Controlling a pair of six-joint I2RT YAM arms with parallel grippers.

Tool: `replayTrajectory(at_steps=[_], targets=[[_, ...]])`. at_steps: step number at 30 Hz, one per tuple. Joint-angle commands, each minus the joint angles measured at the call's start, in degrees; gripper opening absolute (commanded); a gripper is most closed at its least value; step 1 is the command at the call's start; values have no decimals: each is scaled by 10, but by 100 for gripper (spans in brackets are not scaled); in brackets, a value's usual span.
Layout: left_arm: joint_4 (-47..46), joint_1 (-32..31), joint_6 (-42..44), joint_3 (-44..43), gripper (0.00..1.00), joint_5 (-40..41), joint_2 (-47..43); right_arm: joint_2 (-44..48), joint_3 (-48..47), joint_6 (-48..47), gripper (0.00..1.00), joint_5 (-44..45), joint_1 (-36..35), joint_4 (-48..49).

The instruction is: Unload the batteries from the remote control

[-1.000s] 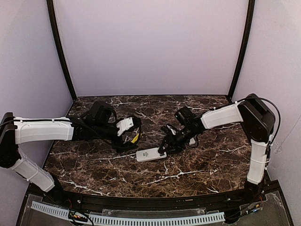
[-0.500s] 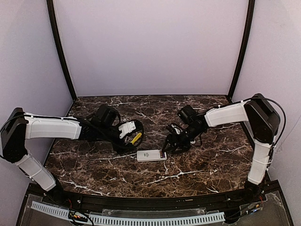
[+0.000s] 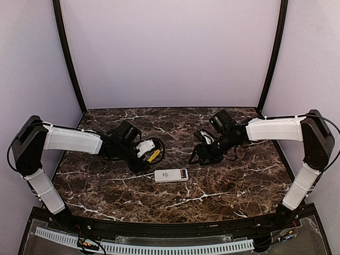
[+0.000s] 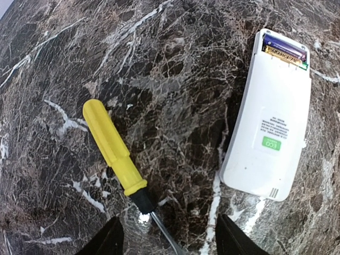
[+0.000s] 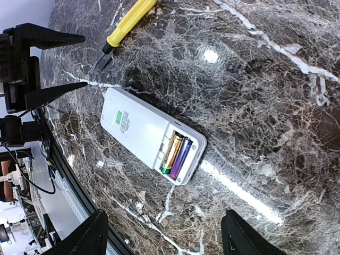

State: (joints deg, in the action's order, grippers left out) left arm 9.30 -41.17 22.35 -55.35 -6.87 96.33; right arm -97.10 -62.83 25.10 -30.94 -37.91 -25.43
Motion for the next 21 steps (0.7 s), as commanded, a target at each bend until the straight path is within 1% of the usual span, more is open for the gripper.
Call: replayTrajectory(at_steps=[1,12,17,21], targets=[[26,3,-16,-12,58,40,10,13,16,-4,72,8,3,14],[41,2,-23,-25,47,58,43,17,21,-1,71,6,3,22],[52,2,-26,-35,36,62,60,19,24,-1,71,6,3,22],[55,3,-27,-40,29,62,64,20,26,-1,71,7,3,23]])
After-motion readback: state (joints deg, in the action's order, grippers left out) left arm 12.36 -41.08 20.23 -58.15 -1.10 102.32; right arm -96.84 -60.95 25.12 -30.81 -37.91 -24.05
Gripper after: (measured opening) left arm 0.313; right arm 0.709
